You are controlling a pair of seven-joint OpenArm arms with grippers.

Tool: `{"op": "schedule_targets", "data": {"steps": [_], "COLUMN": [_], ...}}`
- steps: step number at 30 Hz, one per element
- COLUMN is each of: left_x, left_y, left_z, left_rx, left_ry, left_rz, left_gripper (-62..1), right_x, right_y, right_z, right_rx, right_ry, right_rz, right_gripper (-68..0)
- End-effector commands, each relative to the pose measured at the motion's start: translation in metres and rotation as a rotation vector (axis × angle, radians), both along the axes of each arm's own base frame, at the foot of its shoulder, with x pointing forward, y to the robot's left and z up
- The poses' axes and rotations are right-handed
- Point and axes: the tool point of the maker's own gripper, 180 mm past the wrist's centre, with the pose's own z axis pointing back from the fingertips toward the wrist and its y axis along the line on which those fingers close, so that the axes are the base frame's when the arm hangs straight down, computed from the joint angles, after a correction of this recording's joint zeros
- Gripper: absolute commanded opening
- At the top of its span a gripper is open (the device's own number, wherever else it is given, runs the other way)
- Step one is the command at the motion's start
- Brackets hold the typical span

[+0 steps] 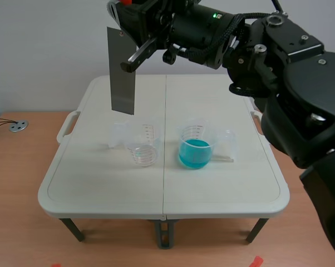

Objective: Hold the metal plate by the orange handle, dip it into the blue solution, take it out and point at it, then put the plate back in the beaker on the left.
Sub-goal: 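Put the plate into the left beaker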

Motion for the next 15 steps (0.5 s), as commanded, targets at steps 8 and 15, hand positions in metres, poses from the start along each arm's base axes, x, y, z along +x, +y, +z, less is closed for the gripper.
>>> {"op": "schedule_targets", "data": {"steps": [8, 15], "left_x": [0.0094, 0.017], "left_y": [0.0013, 0.0026], "left_z": [-0.0005, -0.0013], "left_rx": [-0.004, 0.0], "left_ry": [-0.019, -0.036], "left_rz": [0.001, -0.002], "left_gripper": [-59.2, -59.3], "right_x": [0.004, 0.0053], "right_y": [0.001, 0.0004], "right_z": [0.025, 0.0235], "right_rx": [0.052, 0.052], "right_ry": [-0.055, -0.05], "right_rz": [-0.019, -0.023], "right_gripper": [-66.4, -66.4]}}
